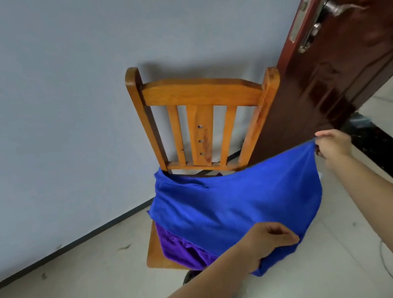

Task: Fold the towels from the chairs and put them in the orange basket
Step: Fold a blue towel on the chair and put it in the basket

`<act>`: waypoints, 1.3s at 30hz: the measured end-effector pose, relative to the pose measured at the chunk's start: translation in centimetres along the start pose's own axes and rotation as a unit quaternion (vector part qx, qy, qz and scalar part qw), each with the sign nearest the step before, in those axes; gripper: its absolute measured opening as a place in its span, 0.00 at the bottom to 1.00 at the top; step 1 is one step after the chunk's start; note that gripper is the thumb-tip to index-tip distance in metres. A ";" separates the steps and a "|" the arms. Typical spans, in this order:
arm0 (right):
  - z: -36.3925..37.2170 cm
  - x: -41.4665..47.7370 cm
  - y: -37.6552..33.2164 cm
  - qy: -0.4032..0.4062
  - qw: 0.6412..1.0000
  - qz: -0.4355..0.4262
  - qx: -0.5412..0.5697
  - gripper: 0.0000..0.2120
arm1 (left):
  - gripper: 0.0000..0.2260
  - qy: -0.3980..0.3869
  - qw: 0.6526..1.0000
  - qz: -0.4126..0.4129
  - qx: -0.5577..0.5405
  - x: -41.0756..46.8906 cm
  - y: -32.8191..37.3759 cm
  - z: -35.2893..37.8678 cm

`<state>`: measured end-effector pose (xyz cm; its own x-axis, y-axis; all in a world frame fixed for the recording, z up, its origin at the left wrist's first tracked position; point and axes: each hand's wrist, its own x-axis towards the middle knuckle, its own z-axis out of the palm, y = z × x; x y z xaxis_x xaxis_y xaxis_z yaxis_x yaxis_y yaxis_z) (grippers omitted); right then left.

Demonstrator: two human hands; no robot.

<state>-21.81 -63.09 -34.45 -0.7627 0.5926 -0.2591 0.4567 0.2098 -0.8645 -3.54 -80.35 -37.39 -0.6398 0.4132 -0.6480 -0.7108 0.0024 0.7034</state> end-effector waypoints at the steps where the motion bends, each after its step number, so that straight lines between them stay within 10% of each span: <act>1: 0.1 0.2 0.9 -0.003 1.000 0.007 -0.011 0.13 | 0.16 0.005 1.000 -0.005 -0.001 0.3 -0.3 -0.1; 28: 22.0 -10.0 5.2 -0.339 0.930 0.121 -0.071 0.10 | 0.09 0.511 0.858 0.055 0.022 -4.8 -7.4 -26.2; 39: 33.9 -11.7 14.9 -0.276 0.896 -0.180 -0.298 0.13 | 0.06 0.515 0.856 -0.022 0.024 2.6 -14.1 -40.4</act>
<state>-21.60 -93.21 -58.90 -0.9444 -0.0373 -0.3267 0.1743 0.7857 -0.5935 -6.97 -116.09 -60.76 -0.5489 -0.6112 -0.5702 -0.7434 0.0451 0.6673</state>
